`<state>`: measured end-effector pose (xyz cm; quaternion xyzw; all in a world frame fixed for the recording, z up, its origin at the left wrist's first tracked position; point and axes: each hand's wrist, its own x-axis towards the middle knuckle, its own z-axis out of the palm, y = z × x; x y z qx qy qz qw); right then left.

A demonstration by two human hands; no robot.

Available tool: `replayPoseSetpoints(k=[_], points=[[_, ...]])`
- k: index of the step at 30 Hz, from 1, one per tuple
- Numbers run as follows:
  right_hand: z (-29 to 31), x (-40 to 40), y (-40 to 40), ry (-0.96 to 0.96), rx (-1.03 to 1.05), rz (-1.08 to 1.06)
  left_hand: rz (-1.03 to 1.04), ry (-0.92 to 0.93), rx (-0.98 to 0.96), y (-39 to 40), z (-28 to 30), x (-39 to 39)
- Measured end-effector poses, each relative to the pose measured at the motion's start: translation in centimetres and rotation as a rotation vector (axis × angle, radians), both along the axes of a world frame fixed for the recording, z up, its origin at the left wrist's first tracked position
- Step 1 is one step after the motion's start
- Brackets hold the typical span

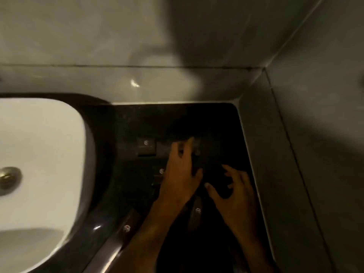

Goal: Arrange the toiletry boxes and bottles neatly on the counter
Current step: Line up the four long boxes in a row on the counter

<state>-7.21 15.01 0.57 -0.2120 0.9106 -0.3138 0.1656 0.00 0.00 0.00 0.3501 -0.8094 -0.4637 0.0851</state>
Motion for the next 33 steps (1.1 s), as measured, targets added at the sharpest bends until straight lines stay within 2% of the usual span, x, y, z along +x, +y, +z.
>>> replayPoseSetpoints(k=[5, 11, 15, 19, 21, 23, 27, 28, 29, 31, 33], points=[[-2.8, -1.1, -2.2, -0.011, -0.028, 0.121, 0.092, -0.093, 0.062, 0.1, -2.5, -1.5], [-4.0, -3.4, -2.7, 0.146, -0.076, 0.099, 0.109, -0.011, -0.014, 2.9, -3.2, -0.5], [-4.4, -3.8, -2.7, 0.102, -0.007, 0.149, 0.127, -0.033, -0.032, 3.5, -3.1, -0.7], [-0.8, -1.6, 1.6, 0.025, -0.034, 0.008, 0.249, -0.035, -0.069, 4.8, 0.0, 2.1], [0.8, 0.6, 5.2, -0.015, 0.022, -0.071, 0.305, -0.019, -0.109, 7.3, 2.1, 5.5], [1.1, 3.3, 8.1, -0.079, 0.098, -0.119, 0.255, -0.086, -0.136, 10.9, 3.0, 8.9], [-1.0, 7.1, 11.0, -0.123, 0.203, -0.073, 0.08, -0.46, -0.055, 16.2, 0.8, 11.7], [-1.3, 7.4, 11.3, -0.104, 0.21, -0.075, 0.041, -0.498, -0.039, 16.6, 0.1, 11.7], [-1.5, 7.3, 11.5, -0.064, 0.203, -0.087, 0.008, -0.494, -0.02, 16.9, -0.4, 11.7], [-1.5, 6.8, 11.4, 0.019, 0.16, -0.104, 0.092, -0.383, 0.061, 17.2, -0.9, 11.1], [-1.5, 6.1, 11.2, 0.06, 0.147, -0.091, 0.137, -0.362, 0.081, 17.3, -1.0, 10.1]])
